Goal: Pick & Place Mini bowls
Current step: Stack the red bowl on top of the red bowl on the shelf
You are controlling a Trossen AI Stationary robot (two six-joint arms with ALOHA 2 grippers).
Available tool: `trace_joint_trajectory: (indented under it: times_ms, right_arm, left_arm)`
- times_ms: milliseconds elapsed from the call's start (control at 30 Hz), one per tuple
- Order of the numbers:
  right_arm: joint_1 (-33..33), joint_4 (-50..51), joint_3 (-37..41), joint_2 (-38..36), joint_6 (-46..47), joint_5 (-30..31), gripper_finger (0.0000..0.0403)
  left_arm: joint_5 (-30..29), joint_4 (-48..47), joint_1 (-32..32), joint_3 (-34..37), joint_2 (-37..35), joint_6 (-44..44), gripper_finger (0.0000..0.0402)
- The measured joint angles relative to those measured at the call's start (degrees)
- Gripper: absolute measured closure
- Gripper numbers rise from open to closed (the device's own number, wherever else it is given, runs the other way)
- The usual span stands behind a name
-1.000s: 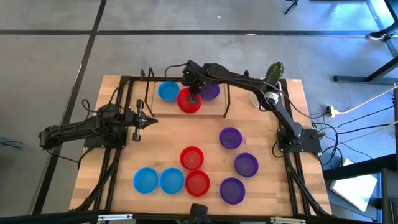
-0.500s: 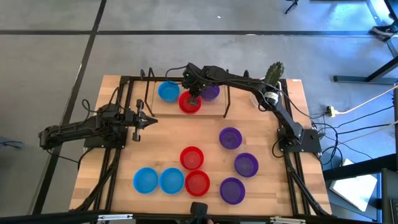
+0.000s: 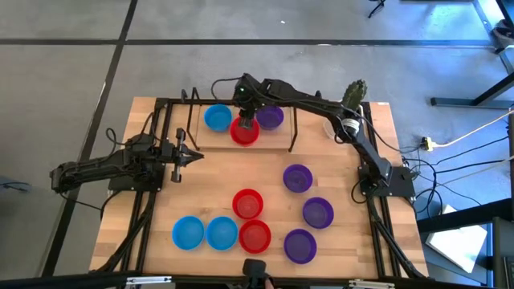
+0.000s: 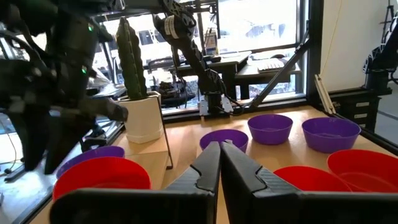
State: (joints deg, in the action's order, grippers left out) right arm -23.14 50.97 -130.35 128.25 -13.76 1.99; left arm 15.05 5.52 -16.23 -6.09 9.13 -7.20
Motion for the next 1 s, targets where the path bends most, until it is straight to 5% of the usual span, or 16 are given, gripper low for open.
trace_joint_trajectory:
  times_ms: [267,467,1000]
  right_arm:
    - [0.1,3.4,-1.9,-0.1,1.2,10.7,0.0308]
    - [0.3,5.0,-0.5,-0.1,-0.6,8.9,0.0394]
    - [0.6,0.9,4.6,-0.1,-0.6,7.4,0.0398]
  left_arm:
    - [0.0,-0.2,0.0,0.0,0.0,0.0,0.0396]
    - [0.0,-0.2,0.0,0.0,0.0,0.0,0.0391]
    - [0.0,-0.3,0.0,0.0,0.0,0.0,0.0397]
